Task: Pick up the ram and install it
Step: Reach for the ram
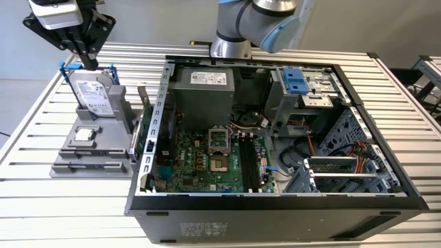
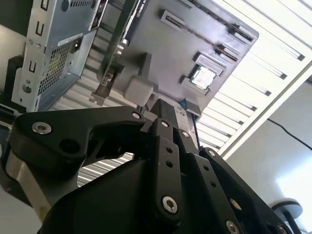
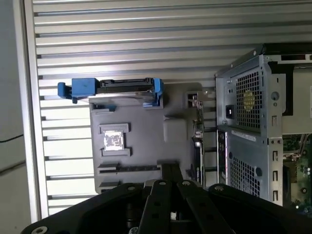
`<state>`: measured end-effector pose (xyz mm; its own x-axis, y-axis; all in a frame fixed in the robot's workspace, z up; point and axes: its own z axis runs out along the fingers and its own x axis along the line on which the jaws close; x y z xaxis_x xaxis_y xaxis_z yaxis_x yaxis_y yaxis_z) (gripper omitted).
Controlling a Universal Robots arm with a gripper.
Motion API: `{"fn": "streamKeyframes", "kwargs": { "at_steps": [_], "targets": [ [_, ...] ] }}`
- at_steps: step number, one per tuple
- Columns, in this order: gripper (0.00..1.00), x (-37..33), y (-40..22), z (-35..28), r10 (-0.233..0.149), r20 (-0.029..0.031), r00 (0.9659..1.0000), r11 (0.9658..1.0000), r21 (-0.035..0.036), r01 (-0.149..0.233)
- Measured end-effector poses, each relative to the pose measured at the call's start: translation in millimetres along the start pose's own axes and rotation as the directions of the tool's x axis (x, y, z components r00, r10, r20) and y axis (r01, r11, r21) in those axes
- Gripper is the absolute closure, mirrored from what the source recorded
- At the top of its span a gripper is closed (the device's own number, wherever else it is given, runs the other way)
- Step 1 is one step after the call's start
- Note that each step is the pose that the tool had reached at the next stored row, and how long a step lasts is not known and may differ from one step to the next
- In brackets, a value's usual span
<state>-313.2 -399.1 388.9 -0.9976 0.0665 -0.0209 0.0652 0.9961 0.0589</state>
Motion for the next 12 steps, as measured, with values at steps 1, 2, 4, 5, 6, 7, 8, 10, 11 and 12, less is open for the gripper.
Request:
{"fn": "streamKeyframes", "kwargs": {
  "at_steps": [1, 2, 4, 5, 6, 7, 8, 10, 11, 12],
  "targets": [
    [1.00, 2.9, -0.2, 0.0, 0.000, 0.0000, 1.0000, 1.0000, 0.0000, 0.000],
    [1.00, 5.7, -0.4, -0.1, 0.000, 0.0000, 1.0000, 1.0000, 0.0000, 0.000],
    [1.00, 11.0, -0.7, -0.3, 0.000, -0.0001, 1.0000, 1.0000, 0.0000, 0.000],
    [1.00, 13.7, -0.9, -0.4, 0.000, -0.0001, 1.0000, 1.0000, -0.0001, 0.000],
    [1.00, 16.4, -1.1, -0.4, 0.000, -0.0001, 1.0000, 1.0000, -0.0001, 0.000],
    [1.00, 19.0, -1.2, -0.5, 0.000, 0.0000, 1.0000, 1.0000, -0.0002, 0.000],
    [1.00, 21.7, -1.4, -0.5, 0.000, 0.0000, 1.0000, 1.0000, -0.0003, 0.000],
    [1.00, 27.2, -1.8, -0.6, 0.000, 0.0000, 1.0000, 1.0000, -0.0003, 0.000],
    [1.00, 29.4, -1.9, -0.7, 0.000, 0.0000, 1.0000, 1.0000, -0.0003, 0.000],
    [1.00, 31.2, -2.1, -0.8, 0.000, -0.0001, 1.0000, 1.0000, -0.0003, 0.000]
  ]
}}
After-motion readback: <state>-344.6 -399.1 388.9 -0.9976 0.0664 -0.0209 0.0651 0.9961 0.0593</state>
